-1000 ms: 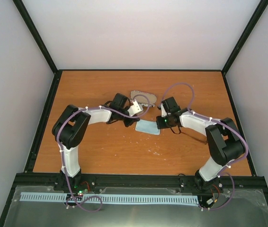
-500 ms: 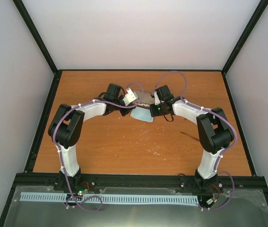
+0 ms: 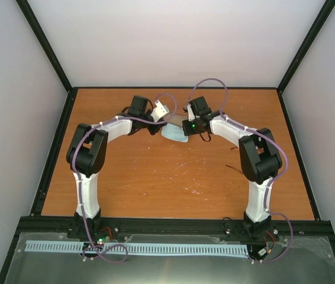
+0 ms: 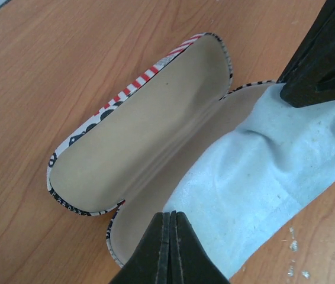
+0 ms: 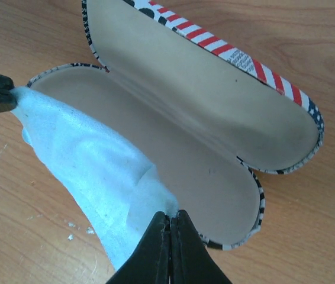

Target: Organize the sunglasses

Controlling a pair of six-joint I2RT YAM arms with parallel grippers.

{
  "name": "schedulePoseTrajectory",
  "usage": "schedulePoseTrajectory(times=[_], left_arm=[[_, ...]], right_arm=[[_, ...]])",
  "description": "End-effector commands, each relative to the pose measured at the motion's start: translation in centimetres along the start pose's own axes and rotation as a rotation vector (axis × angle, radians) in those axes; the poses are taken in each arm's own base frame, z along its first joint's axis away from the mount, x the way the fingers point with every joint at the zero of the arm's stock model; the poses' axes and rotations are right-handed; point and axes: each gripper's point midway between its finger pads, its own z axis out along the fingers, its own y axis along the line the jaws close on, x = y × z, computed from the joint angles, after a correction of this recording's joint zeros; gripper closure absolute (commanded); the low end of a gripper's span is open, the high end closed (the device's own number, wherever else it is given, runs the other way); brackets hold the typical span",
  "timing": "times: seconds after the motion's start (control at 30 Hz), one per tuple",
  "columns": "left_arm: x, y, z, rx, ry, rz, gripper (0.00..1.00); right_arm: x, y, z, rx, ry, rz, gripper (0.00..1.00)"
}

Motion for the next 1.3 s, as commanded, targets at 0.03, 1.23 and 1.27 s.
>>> schedulePoseTrajectory(times=[0.03, 1.23, 1.27], left_arm=[[-0.6, 1.4, 0.6, 0.016, -0.019, 0.018, 0.99], [2.2, 3.0, 4.7, 0.034, 0.004, 0.006, 1.0], [2.2, 3.0, 4.7, 0.033, 0.003, 0.009, 0.99]], right_arm=[[-1.6, -0.6, 0.5, 0.018, -0.008, -0.012, 0.97], [1.2, -2.8, 4.1, 0.075, 0.012, 0.053, 0.97], [1.3, -2.7, 4.1, 0.077, 0.007, 0.051, 0.97]])
